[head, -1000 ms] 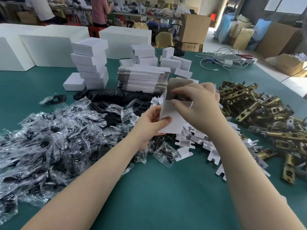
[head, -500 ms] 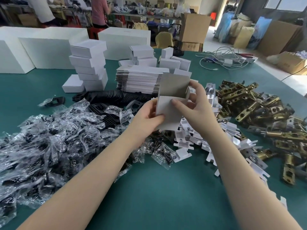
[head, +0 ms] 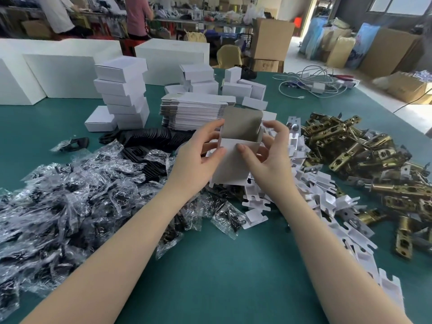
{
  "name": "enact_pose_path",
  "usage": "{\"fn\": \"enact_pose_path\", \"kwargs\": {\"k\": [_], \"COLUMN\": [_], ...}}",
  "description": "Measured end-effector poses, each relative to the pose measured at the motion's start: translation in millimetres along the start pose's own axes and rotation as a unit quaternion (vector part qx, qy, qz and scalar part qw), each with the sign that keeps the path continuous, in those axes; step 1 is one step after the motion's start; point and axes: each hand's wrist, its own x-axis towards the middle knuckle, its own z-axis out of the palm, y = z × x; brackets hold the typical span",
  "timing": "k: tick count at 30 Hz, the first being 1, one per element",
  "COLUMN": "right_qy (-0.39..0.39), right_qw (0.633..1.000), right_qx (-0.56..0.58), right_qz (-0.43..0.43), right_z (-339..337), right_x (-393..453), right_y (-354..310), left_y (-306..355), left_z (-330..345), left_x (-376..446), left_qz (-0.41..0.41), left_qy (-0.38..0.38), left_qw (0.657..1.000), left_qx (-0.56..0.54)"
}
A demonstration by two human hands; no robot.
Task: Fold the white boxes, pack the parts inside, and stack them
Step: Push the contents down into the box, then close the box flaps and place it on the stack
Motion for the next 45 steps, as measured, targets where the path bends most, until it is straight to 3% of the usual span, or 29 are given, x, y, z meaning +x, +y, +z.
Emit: {"fn": "enact_pose_path", "kwargs": {"k": [17, 22, 28, 34, 38, 42, 45], "right_qy": [0.045, 0.035, 0.044, 0.064, 0.094, 0.075, 0.059], "right_qw": [0.998, 0.998, 0.995, 0.995, 0.989, 0.974, 0.970], "right_qx": [-0.005, 0.012, 0.092, 0.053, -0.022, -0.106, -0.149], "right_qz": [-0.038, -0.049, 0.001, -0.053, -0.111, -0.183, -0.182], "right_z": [6, 6, 11, 14, 12, 2, 1], "right_x": [-6, -4, -3, -4, -5, -10, -14], "right_y": [6, 0, -3, -1, 3, 15, 17], "left_y": [-4, 1, 3, 0, -2, -7, -10], "left_z": [-8, -3, -4, 1, -6, -9, -15], "left_x": [2, 4, 6, 4, 6, 6, 4], "left_qz": [0.067, 0.085, 0.001, -0.023, 0.045, 0.115, 0.092], "left_qy": [-0.039, -0.008, 0.004, 0.029, -0.030, -0.027, -0.057], "left_qw": [0.994, 0.993, 0.999, 0.983, 0.997, 0.993, 0.993], "left_qx": [0.075, 0.084, -0.036, -0.179, -0.059, 0.023, 0.042]}}
